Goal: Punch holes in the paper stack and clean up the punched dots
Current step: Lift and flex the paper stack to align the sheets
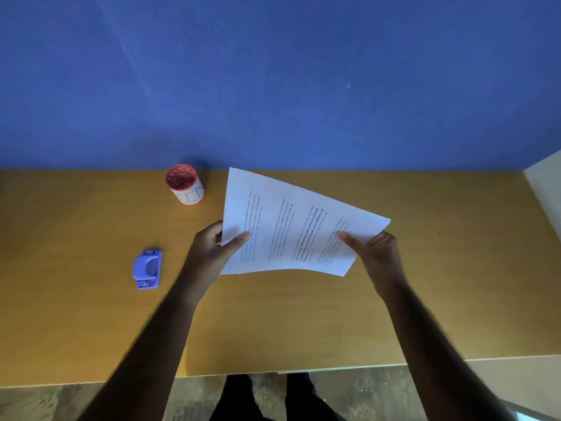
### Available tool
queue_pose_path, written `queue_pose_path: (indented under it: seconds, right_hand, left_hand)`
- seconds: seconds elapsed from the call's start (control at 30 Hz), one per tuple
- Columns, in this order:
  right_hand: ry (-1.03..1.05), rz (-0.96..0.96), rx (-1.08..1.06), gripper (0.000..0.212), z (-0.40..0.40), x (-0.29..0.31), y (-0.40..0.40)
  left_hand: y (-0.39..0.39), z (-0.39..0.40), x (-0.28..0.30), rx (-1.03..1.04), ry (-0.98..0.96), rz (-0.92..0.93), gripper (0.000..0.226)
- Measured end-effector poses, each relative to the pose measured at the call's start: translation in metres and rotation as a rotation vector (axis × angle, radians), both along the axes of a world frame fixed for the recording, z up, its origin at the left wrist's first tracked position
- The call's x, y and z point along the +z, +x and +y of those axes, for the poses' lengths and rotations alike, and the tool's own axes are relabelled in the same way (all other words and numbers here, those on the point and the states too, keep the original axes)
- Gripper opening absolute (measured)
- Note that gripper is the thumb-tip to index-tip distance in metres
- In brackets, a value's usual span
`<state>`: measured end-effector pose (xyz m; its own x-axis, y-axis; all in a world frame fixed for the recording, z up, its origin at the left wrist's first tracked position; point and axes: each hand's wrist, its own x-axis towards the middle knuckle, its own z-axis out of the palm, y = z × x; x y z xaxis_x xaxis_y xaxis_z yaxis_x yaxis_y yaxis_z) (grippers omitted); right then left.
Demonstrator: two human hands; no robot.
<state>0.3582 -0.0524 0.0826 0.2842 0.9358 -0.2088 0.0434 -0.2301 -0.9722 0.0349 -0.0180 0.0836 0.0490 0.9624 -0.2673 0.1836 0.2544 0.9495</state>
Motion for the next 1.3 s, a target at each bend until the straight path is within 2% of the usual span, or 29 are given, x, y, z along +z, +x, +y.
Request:
queue_pose_path:
  seconds: [0.1,0.23,0.33,0.47,0.57,0.63,0.7,0.8,0.87,0.93,1.07,1.17,1.3]
  right_hand:
    - [0.017,-0.03,0.01,0.018,0.004,0.002,0.0]
    - [0.051,-0.063,0.025,0.015,0.01,0.009,-0.001]
    - [0.065,-0.07,0.01,0.016,0.012,0.002,-0.004]
    - [-0.025,-0.172,0.019,0.021,0.005,-0.034,-0.011]
    - [-0.109,-0.206,0.025,0.019,-0.001,-0.054,-0.014]
    - [-0.134,-0.219,0.03,0.014,-0.002,-0.061,-0.015]
    - [-0.126,-0.236,0.014,0.009,-0.001,-0.062,-0.014]
    - [-0.126,-0.237,-0.008,0.02,0.004,-0.057,-0.013]
    - [-0.104,-0.254,-0.019,0.016,0.006,-0.053,-0.011]
    - [-0.076,-0.271,-0.004,0.013,0.006,-0.053,-0.01]
    - [-0.127,-0.236,0.037,0.022,-0.001,-0.062,-0.013]
    - [-0.137,-0.237,0.067,0.015,0.001,-0.061,-0.016]
    - [-0.129,-0.216,0.052,0.017,0.005,-0.058,-0.013]
  left_hand:
    - [-0.001,0.003,0.002,0.018,-0.01,0.028,0.017]
    - [-0.004,0.01,0.004,-0.01,-0.018,0.067,0.005]
    - [-0.008,0.012,-0.003,-0.035,0.021,0.102,0.006]
    - [-0.014,0.007,-0.025,-0.104,-0.061,0.212,0.033]
    - [-0.017,-0.002,-0.042,-0.11,-0.154,0.212,0.023]
    - [-0.017,-0.004,-0.049,-0.112,-0.165,0.225,0.027]
    - [-0.016,-0.003,-0.05,-0.09,-0.133,0.239,0.022]
    - [-0.01,-0.001,-0.042,-0.027,-0.059,0.248,0.01]
    - [-0.007,0.0,-0.035,-0.002,-0.011,0.222,0.007]
    - [-0.005,0.001,-0.032,-0.008,0.0,0.211,0.009]
    - [-0.003,-0.003,-0.038,-0.107,-0.04,0.22,0.015]
    - [-0.004,-0.006,-0.044,-0.07,-0.045,0.267,0.007]
    - [-0.003,-0.006,-0.037,-0.041,-0.012,0.257,0.014]
